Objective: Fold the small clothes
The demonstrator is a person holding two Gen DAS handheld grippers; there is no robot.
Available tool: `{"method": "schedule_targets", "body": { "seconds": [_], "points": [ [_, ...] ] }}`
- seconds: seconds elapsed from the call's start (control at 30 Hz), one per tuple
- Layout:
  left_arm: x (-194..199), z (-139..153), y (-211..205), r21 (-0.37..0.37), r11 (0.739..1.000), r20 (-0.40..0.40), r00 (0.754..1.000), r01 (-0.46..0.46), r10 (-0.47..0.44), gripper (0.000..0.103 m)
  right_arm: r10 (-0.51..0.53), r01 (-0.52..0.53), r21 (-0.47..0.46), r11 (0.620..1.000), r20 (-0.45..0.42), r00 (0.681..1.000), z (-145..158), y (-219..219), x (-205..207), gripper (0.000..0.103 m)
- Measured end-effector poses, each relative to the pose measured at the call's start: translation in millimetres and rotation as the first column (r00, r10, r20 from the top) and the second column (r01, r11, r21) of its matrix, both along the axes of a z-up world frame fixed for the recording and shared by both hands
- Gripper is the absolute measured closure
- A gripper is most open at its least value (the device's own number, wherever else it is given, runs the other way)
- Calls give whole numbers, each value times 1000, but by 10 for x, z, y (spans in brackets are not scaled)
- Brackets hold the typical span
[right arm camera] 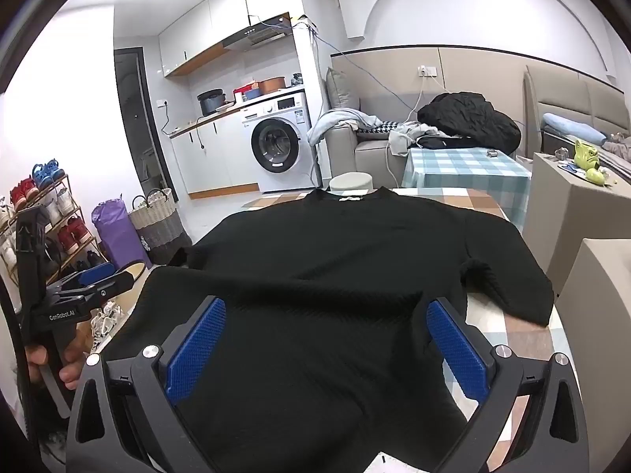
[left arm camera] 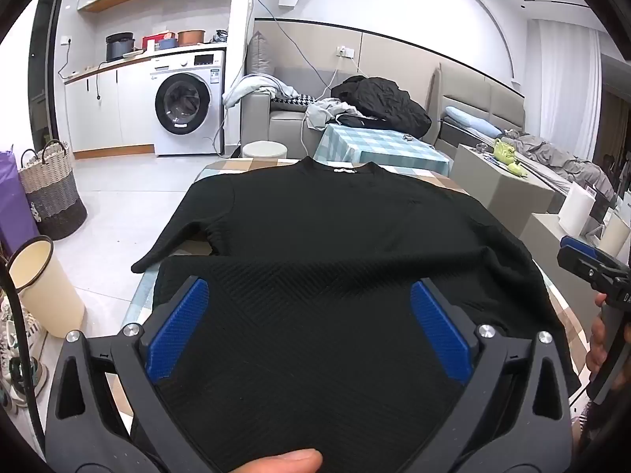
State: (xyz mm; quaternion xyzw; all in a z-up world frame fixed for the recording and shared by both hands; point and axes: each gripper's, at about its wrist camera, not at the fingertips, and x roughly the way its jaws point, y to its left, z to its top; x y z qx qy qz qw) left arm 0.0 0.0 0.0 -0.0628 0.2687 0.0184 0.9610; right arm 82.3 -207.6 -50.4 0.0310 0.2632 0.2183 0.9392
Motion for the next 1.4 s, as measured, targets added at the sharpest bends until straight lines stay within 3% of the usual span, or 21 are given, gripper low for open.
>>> {"method": "schedule_targets", "body": {
  "seconds": [1.4],
  "points": [
    [-17,29,25,10,1000,2,1000,3,-3,1,-19,19,-6,1000,8,1000,4,-36,-19,0]
  ]
}}
